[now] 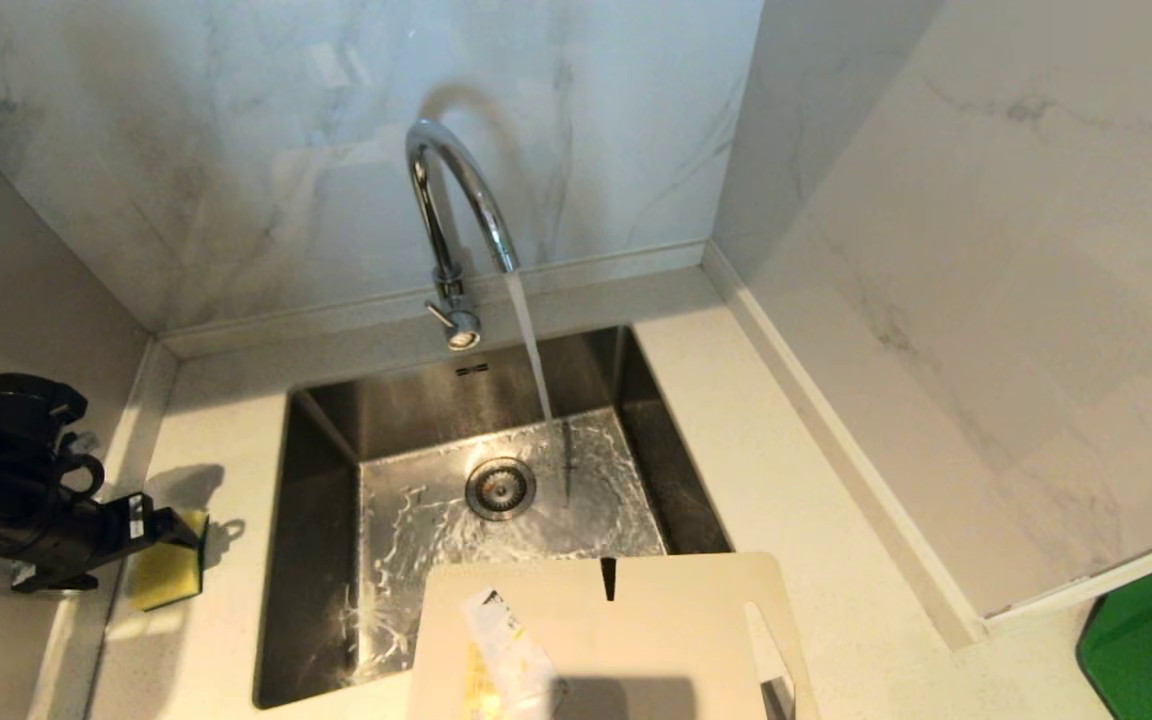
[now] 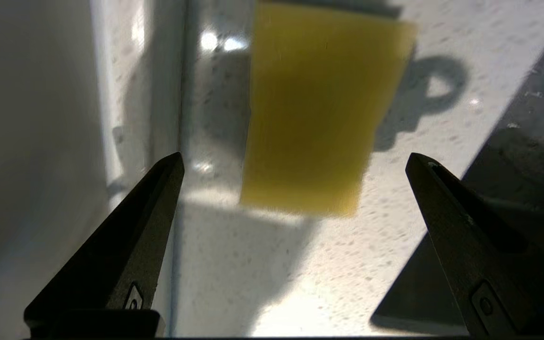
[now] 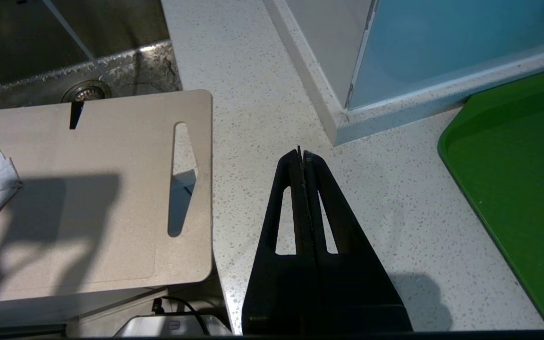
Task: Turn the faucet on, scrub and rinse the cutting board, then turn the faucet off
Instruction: Pick up the cleaning cloth
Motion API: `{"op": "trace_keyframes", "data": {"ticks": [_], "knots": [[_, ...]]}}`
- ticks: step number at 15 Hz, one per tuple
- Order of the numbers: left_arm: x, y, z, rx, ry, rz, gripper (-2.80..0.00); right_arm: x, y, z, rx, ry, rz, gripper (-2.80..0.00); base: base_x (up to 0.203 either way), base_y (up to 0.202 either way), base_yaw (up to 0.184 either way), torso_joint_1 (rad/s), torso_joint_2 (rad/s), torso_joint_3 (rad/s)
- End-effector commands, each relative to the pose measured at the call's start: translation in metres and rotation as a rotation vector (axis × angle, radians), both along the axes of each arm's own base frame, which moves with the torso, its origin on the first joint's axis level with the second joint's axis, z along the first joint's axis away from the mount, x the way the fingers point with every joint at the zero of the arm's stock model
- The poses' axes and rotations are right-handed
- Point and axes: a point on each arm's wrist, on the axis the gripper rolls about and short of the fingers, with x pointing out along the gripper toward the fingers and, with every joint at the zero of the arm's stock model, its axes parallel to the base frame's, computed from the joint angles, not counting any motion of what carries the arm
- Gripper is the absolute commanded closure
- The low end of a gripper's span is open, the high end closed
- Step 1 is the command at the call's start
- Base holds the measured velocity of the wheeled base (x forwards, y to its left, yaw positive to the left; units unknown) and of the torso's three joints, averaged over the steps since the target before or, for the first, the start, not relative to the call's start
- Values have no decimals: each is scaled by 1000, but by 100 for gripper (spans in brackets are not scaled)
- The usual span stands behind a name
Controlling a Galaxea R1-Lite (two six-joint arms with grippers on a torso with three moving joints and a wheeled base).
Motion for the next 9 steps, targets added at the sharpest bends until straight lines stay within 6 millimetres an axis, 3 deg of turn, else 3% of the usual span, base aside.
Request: {"op": "trace_keyframes", "data": {"ticks": [1, 9], "knots": [[0, 1, -1, -22, -11, -7, -280, 0, 0, 0, 0, 0, 0, 0, 0, 0, 0, 0, 0, 0], [5, 3, -5, -62, -41, -22, -280, 0, 0, 0, 0, 0, 0, 0, 0, 0, 0, 0, 0, 0]]}}
